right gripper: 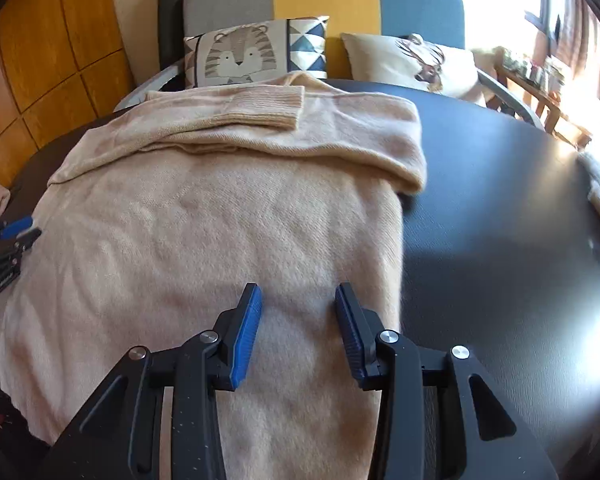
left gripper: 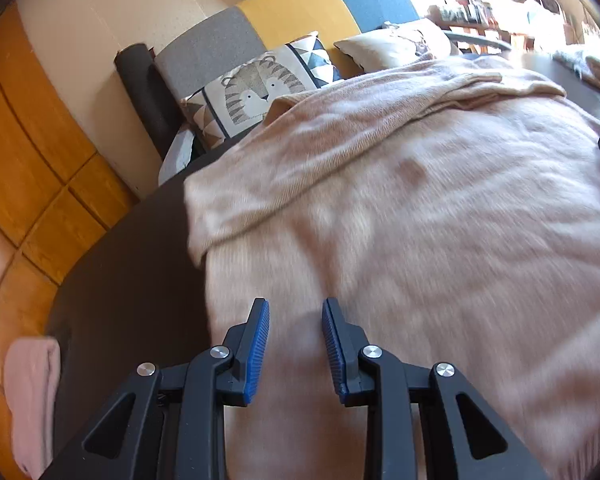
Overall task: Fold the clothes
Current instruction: 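Move both grippers to the ribbed hem of the sweater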
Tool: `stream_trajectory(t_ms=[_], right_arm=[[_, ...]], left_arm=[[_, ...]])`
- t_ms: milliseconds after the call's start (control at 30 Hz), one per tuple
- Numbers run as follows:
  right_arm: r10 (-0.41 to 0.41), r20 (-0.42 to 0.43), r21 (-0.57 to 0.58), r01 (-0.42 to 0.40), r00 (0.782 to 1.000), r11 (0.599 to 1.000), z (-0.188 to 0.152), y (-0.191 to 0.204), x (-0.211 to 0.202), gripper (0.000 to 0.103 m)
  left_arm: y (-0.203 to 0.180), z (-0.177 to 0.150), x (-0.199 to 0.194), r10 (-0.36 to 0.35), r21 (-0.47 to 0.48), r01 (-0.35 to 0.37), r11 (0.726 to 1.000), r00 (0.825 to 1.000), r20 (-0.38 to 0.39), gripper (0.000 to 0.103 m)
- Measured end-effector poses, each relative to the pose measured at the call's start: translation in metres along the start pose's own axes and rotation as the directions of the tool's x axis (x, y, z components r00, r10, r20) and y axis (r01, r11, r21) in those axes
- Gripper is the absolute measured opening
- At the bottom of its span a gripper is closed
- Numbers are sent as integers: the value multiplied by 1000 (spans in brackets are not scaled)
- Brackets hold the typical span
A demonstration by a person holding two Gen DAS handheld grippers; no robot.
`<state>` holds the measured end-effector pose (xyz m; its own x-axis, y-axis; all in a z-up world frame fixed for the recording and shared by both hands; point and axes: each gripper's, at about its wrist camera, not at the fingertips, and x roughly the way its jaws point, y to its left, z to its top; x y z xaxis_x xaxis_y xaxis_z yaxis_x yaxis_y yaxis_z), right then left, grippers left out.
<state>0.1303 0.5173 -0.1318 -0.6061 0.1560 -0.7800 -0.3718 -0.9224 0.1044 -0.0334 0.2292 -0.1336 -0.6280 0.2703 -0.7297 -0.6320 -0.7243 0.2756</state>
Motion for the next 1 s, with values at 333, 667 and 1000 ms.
stream_trajectory(t_ms=[333, 667, 1000], right_arm=[[108, -33, -51, -109, 994, 993, -47, 1, -40, 42], [332, -42, 209, -317, 942, 925, -84, -64, -75, 42], [465, -77, 302, -424, 882, 854, -114, -88, -70, 42]], left_arm=[[48, -78, -50, -254, -316, 251, 915, 967, 33, 28], [89, -137, -69, -462, -541, 445, 714, 880, 114, 28], [103, -166, -58, -596, -628, 587, 511, 768, 233, 28]])
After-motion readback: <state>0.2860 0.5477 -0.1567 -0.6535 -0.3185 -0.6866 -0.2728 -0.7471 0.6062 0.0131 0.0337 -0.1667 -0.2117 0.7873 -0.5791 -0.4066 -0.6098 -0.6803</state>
